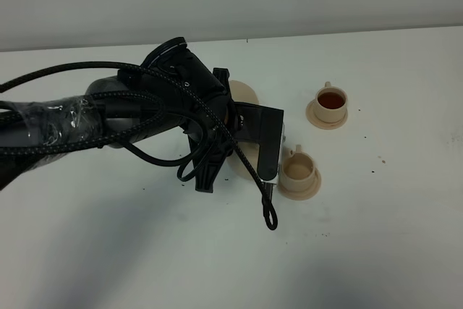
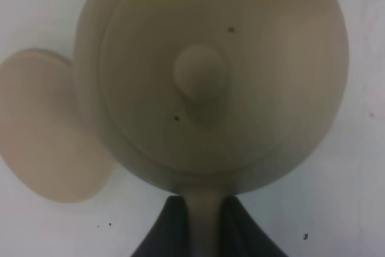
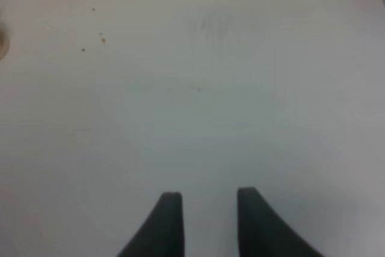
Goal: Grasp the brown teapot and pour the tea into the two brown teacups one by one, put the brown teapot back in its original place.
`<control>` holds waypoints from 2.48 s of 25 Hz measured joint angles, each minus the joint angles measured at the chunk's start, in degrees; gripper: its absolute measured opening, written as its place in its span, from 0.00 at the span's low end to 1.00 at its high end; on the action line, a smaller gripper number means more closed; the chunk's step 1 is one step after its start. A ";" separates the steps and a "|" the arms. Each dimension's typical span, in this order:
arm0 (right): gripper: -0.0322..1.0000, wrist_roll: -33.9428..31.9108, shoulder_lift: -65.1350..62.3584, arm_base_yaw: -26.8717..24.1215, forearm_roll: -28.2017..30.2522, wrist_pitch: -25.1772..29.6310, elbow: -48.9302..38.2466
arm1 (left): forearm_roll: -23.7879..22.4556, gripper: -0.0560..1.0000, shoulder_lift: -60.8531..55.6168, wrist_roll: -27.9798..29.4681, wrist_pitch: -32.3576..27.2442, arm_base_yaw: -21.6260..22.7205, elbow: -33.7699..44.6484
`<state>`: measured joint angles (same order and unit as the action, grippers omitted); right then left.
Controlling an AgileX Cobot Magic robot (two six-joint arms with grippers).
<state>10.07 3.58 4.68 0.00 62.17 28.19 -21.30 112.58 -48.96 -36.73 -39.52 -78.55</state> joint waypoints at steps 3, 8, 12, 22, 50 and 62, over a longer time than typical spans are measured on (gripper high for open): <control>0.26 0.00 0.00 0.00 0.00 0.00 0.00 | 0.00 0.17 0.00 0.21 0.12 -0.03 0.00; 0.26 0.00 0.00 0.00 0.00 0.00 0.00 | 0.00 0.17 0.00 1.04 0.12 -0.03 0.00; 0.26 0.00 0.00 0.00 0.00 0.00 0.00 | -0.25 0.17 0.00 1.43 0.12 -0.03 0.00; 0.26 0.00 0.00 0.00 0.00 0.00 0.00 | -12.06 0.17 0.00 2.53 0.18 -2.18 0.00; 0.26 0.00 0.00 0.00 0.00 0.00 0.00 | -25.01 0.17 0.74 0.81 4.42 -4.05 0.11; 0.26 0.00 0.00 0.00 0.00 0.00 0.00 | -27.04 0.17 0.95 -0.28 6.38 -4.56 0.11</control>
<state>10.07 3.58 4.68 0.00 62.17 28.19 -48.33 113.53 -49.24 -30.35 -44.08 -78.45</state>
